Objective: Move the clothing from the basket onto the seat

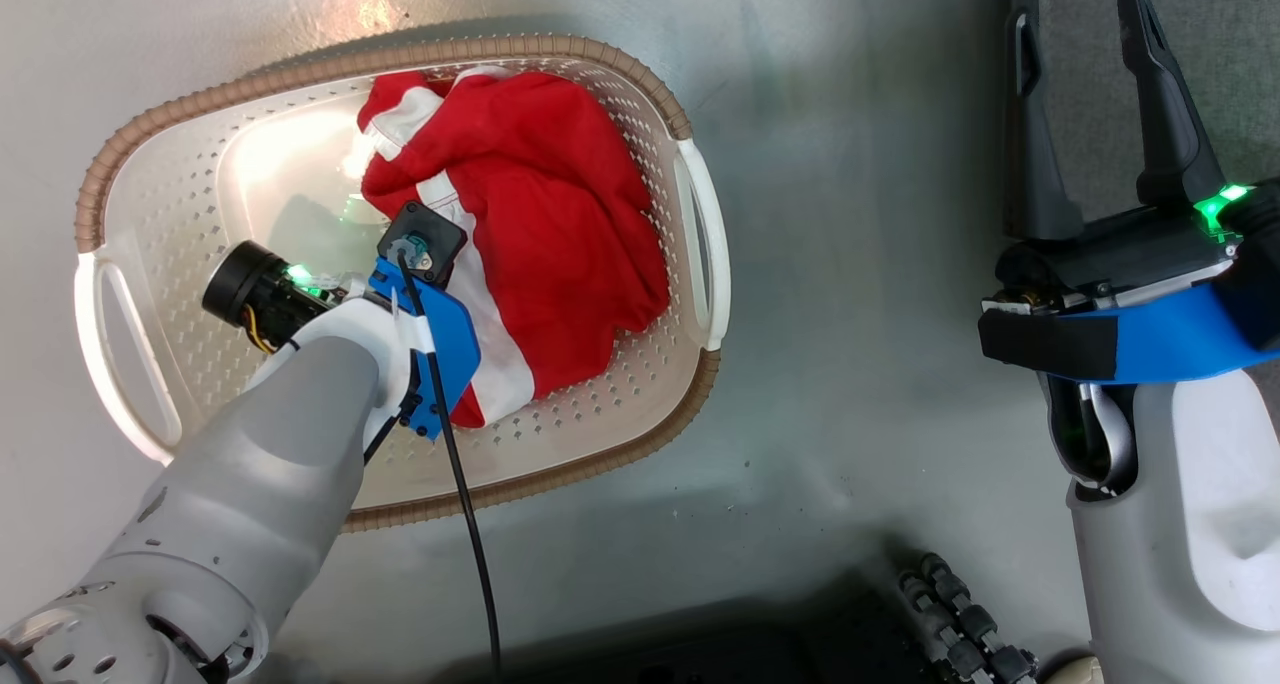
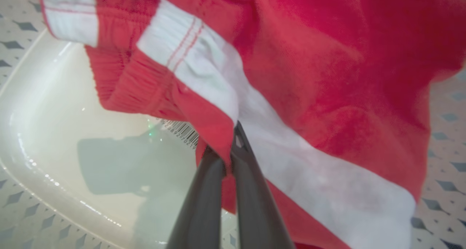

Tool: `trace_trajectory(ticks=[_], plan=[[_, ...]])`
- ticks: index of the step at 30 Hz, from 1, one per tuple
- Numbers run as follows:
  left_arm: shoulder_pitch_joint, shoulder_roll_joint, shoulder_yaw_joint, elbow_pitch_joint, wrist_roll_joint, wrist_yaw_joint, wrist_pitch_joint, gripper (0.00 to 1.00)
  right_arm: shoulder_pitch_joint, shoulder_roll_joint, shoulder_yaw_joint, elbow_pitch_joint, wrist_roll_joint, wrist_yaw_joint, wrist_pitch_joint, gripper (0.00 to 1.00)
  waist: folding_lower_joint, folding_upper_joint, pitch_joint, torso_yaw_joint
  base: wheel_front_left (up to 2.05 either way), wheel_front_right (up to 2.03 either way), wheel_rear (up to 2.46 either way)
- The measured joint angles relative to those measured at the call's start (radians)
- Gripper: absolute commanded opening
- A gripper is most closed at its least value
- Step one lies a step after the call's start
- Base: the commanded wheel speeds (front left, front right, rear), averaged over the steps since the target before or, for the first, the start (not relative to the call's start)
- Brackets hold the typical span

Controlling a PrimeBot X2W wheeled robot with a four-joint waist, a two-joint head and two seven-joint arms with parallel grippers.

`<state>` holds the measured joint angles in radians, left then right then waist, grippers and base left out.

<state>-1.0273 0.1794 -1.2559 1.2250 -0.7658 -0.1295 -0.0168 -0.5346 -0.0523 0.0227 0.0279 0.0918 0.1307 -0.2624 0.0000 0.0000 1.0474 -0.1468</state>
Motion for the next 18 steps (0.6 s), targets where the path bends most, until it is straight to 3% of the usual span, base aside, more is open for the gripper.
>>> trace_trajectory(ticks=[18], plan=[[0.024, -0.034, -0.022, -0.083, -0.008, 0.000, -0.099, 0.00, 0.000, 0.000, -0.012, 0.031, 0.008, 0.000, 0.000, 1.00, 0.0000, 0.0000, -0.095, 0.031, 0.00, 0.00, 0.00]])
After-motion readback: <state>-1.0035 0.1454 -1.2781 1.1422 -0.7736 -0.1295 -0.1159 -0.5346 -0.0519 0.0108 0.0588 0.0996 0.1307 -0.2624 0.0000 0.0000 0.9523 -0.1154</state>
